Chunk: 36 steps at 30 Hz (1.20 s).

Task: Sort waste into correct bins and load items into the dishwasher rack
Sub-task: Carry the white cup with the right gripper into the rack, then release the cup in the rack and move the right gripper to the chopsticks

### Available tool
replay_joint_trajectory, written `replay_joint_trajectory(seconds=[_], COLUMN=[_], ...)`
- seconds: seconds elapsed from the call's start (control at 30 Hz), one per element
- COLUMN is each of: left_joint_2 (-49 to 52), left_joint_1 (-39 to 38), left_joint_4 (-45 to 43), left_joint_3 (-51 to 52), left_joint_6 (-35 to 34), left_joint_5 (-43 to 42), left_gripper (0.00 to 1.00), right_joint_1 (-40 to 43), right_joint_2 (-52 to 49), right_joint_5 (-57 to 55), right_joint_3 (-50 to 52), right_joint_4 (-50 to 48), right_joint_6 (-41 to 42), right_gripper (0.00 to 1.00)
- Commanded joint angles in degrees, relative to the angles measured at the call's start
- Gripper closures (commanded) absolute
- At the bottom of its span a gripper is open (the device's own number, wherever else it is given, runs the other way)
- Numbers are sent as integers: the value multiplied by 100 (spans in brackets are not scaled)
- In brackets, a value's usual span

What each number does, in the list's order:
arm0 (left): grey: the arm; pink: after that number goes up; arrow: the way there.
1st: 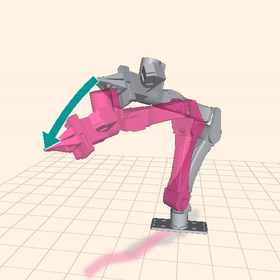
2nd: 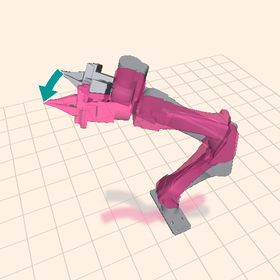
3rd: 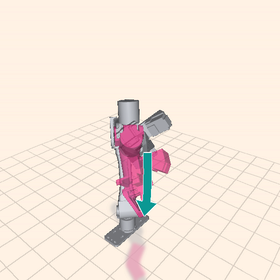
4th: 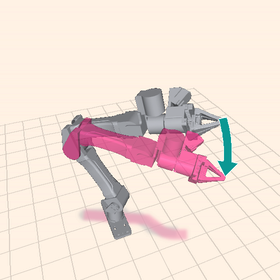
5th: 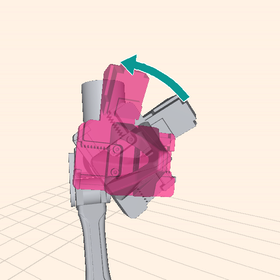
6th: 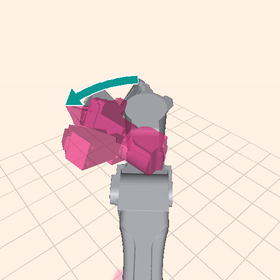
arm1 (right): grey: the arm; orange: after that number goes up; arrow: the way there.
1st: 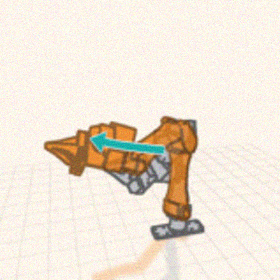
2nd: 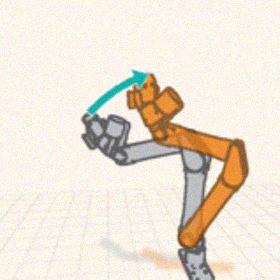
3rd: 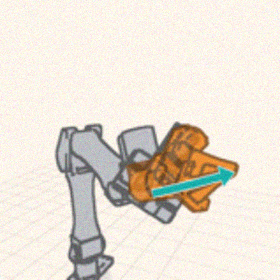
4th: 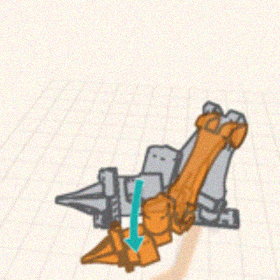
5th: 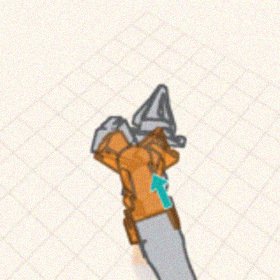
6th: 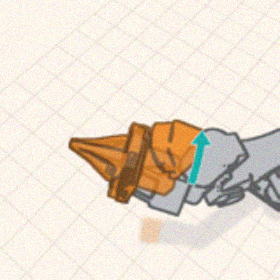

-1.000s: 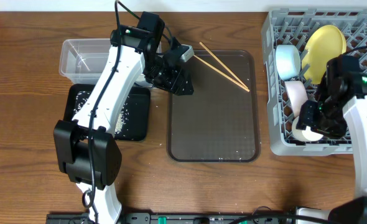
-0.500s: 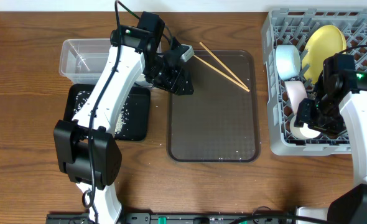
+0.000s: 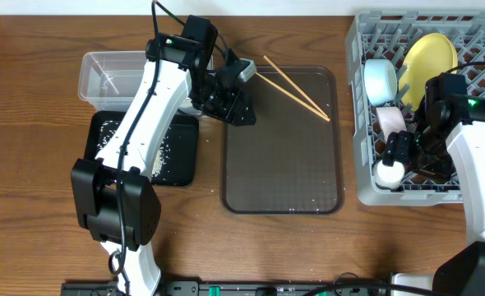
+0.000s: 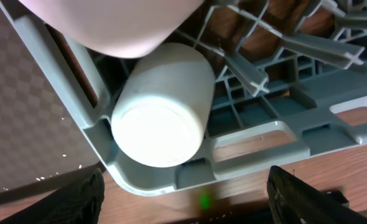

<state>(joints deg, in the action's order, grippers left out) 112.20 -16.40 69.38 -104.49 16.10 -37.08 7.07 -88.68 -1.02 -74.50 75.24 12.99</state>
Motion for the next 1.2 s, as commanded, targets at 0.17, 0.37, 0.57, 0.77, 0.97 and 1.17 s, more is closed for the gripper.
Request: replay_joint_trajectory(seconds=[0.17, 0.37, 0.57, 0.77, 0.97, 1.17], left_joint_2=[-2, -83, -387, -608, -612, -612], left_joint_1=[2, 52, 140, 190, 264, 262], left_joint_4=[-7, -17, -48, -39, -31, -35], left_joint_3=[-28, -146, -146, -146, -144, -144], left_joint_6=[-55, -297, -1119, -2253, -2756, -2756], left_joint_5=[52, 96, 1180, 2555, 3053, 3051], left_gripper=[40, 40, 40, 39, 40, 17], right_joint_1=[94, -415, -1532, -2417, -2702, -2697], right_joint_2=[144, 590, 601, -98, -1349, -2570], right_joint_5=[365, 516, 474, -114, -660, -669], right_joint_3=[-516, -1397, -1829, -1829, -1829, -1829], right_joint_4=[116, 173, -802, -2302, -3501, -4249], right_joint_6=[-144, -442, -660, -706, -953, -1252], right_gripper=[22, 22, 24, 29, 34, 37])
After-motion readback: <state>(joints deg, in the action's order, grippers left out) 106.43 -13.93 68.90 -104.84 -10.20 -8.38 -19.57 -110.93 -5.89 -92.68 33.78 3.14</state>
